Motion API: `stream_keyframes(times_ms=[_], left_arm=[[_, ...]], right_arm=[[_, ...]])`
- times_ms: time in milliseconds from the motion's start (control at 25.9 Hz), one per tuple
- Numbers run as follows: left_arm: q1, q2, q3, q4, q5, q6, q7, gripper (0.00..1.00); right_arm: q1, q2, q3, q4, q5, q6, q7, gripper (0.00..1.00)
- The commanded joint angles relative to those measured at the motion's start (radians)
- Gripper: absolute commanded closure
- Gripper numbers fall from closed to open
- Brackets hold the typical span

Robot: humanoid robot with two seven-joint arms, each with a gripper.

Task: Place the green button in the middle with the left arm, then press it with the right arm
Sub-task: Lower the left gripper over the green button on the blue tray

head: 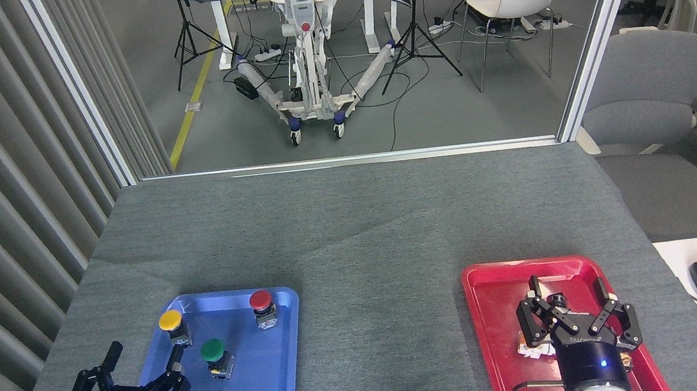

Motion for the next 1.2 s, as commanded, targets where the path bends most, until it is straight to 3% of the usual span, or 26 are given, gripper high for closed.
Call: stream_keyframes(times_ms=[0, 541, 1158], left_arm=[[0.005, 0.010, 0.000, -0.004, -0.001, -0.008, -0.001, 0.00], [0.069, 0.030, 0.006, -0.092, -0.002, -0.010, 0.001, 0.00], [0.121, -0.024, 0.002, -0.093, -0.015, 0.043, 0.001, 0.00]], right_arm=[[-0.001, 0.000, 0.000, 0.001, 0.000, 0.000, 0.000, 0.00], [-0.001, 0.000, -0.002, -0.001, 0.000, 0.000, 0.000, 0.00], [0.001, -0.002, -0.002, -0.001, 0.000, 0.000, 0.000, 0.00]])
